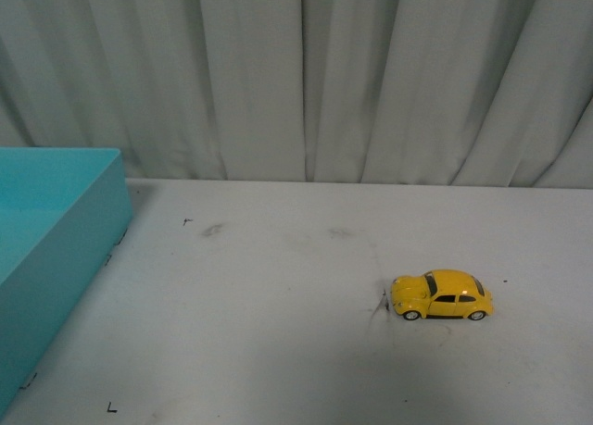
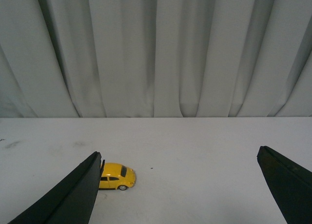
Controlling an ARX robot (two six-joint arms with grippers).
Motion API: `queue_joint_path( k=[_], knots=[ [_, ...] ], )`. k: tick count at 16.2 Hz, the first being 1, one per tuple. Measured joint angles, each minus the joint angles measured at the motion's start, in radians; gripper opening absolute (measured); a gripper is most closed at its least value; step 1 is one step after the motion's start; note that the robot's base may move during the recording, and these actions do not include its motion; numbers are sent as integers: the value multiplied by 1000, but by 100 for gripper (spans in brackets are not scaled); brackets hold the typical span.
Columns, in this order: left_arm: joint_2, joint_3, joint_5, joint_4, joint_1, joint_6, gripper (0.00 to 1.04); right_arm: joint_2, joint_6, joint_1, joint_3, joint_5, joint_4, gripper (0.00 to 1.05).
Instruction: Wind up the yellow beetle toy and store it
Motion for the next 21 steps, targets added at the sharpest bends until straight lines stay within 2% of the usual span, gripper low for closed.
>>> queue_joint_path(
  k=[3, 4, 5, 7, 9, 10, 11, 14, 16, 17, 19, 21],
  knots=[
    [0, 0, 0, 0, 0, 0, 98, 0, 0, 0, 0, 0, 0, 98],
    [0, 0, 0, 0, 0, 0, 98, 37, 37, -29, 38, -80, -128, 98],
    [0, 0, 1, 0, 0, 0, 98, 187, 100, -98, 82, -180, -151, 98],
    [0, 0, 0, 0, 0, 0, 98, 531, 140, -244, 139, -272, 161, 98],
    [0, 0, 0, 0, 0, 0, 98, 956, 134, -331, 291, -243, 523, 98],
    [0, 0, 0, 0, 0, 0, 98, 1411, 98, -305, 580, -167, 745, 98],
    [0, 0, 0, 0, 0, 0, 98, 1554, 71, -266, 697, -165, 753, 98],
    [0, 0, 0, 0, 0, 0, 98, 1822, 10, -160, 951, -248, 713, 98],
    [0, 0, 0, 0, 0, 0, 98, 1934, -71, -82, 1081, -414, 636, 98],
    [0, 0, 0, 0, 0, 0, 98, 1954, -157, -45, 1095, -513, 589, 98],
    [0, 0, 0, 0, 0, 0, 98, 1959, -435, 14, 1106, -750, 315, 98],
    [0, 0, 0, 0, 0, 0, 98, 1980, -670, 11, 1138, -809, 115, 98]
  ],
)
